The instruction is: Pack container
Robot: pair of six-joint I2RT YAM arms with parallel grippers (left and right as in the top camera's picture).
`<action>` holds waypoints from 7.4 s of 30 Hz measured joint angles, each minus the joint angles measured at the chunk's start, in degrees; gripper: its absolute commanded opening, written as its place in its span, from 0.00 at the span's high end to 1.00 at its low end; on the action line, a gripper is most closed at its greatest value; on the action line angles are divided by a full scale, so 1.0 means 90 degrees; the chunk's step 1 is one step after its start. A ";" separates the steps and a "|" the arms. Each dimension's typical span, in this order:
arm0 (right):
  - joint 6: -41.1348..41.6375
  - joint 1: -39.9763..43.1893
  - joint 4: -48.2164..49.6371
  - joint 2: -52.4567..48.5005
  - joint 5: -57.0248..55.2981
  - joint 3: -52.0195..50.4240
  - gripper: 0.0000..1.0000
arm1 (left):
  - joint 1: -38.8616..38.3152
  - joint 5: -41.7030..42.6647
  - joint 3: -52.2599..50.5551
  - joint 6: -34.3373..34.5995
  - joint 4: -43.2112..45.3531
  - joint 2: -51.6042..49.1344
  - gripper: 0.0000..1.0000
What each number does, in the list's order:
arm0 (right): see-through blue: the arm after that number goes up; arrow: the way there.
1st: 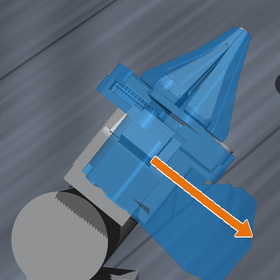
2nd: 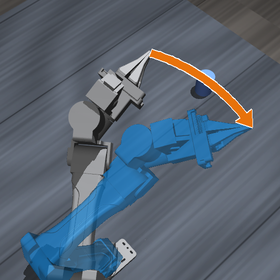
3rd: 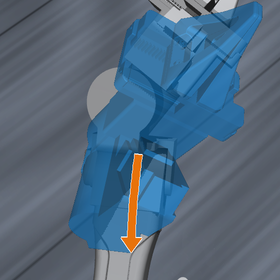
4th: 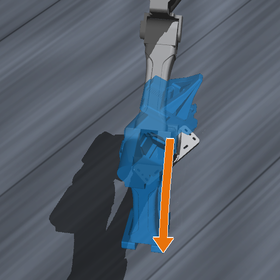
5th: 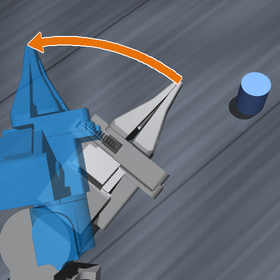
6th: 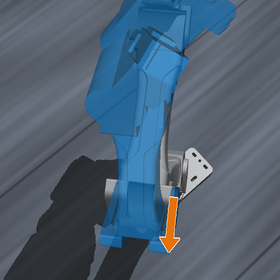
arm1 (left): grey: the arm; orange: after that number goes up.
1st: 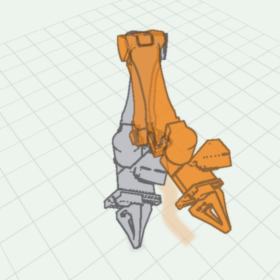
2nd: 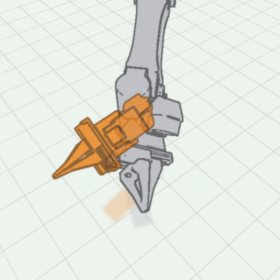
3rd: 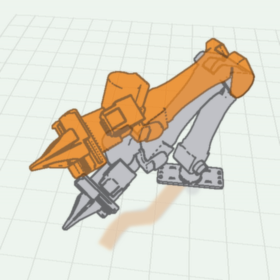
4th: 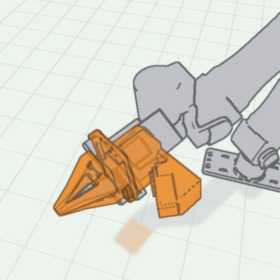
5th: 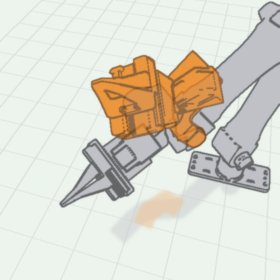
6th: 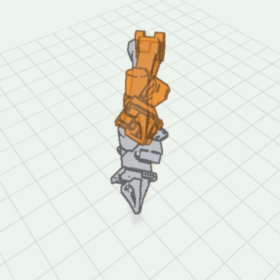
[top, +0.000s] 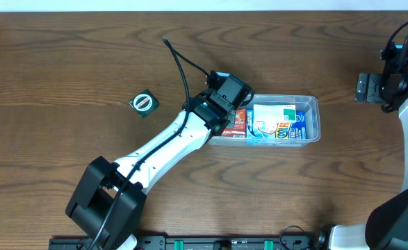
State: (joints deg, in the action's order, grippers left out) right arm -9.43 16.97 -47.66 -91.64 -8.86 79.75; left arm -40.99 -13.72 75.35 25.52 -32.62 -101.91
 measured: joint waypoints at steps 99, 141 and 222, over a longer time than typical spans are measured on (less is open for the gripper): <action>0.0000 0.0000 0.0000 0.0000 0.0000 0.0000 0.01 | 0.3395 0.0194 0.0002 0.1996 0.0051 -0.1552 0.36; 0.0000 0.0000 0.0000 0.0000 0.0000 0.0000 0.01 | 0.1112 0.0760 0.0002 0.1321 -0.0478 0.2312 0.39; 0.0000 0.0000 0.0000 0.0000 0.0000 0.0000 0.01 | -0.0908 0.0379 0.0002 0.0651 0.0432 0.0500 0.26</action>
State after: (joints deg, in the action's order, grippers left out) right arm -9.43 16.97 -47.66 -91.64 -8.86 79.75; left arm -49.17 -10.31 75.37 31.38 -28.73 -97.41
